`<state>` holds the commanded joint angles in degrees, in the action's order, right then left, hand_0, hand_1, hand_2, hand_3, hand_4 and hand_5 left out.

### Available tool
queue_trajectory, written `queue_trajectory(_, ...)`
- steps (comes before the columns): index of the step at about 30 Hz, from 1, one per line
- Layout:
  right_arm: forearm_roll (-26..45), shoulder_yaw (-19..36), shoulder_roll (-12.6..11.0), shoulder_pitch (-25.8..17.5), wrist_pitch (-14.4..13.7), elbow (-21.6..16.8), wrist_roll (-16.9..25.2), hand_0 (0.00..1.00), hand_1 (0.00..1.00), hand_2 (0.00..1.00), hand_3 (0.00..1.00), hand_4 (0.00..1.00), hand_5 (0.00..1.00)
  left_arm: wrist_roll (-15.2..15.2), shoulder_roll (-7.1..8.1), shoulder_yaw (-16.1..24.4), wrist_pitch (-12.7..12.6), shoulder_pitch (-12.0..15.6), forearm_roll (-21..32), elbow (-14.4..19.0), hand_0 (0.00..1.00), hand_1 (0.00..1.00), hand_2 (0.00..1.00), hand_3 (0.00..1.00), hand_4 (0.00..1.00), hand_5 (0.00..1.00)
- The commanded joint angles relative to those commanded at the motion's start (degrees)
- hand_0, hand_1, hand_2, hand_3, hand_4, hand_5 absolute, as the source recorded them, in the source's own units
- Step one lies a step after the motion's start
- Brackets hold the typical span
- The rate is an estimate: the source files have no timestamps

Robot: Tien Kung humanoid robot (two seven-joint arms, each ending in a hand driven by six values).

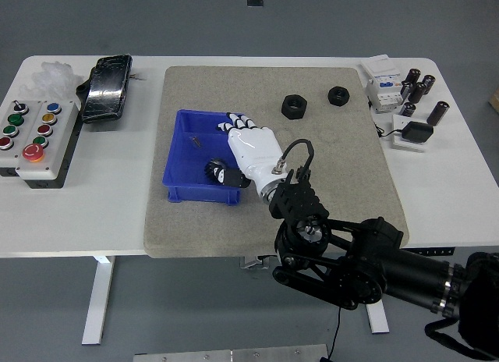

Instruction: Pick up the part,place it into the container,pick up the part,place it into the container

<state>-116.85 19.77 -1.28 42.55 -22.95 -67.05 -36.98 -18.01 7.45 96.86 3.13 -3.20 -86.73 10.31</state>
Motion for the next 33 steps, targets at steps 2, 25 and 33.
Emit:
queue_trajectory(2, 0.22, 0.23, -0.02, -0.18, -0.03, 0.06, 0.00, 0.635, 0.973, 0.998, 0.932, 0.835, 0.430, 0.00, 0.01, -0.02, 0.02, 0.00, 0.00, 0.00, 0.668, 0.563, 0.421, 0.642, 0.654, 0.416)
queue_trajectory(25, 1.36, 16.10, -7.08, -8.18, 14.89, 1.25, 0.00, 0.384, 0.689, 0.797, 0.863, 0.869, 0.471, 0.58, -0.14, -0.05, 0.08, 0.10, -0.25, 0.00, 0.667, 0.563, 0.421, 0.643, 0.653, 0.413)
queue_trajectory(33, 2.12, 15.40, -7.20, -8.04, 15.93, 2.89, 0.00, 0.295, 0.519, 0.536, 0.626, 0.301, 0.299, 0.48, -0.17, 0.06, 0.07, 0.18, -0.39, 0.00, 0.667, 0.562, 0.419, 0.643, 0.657, 0.406)
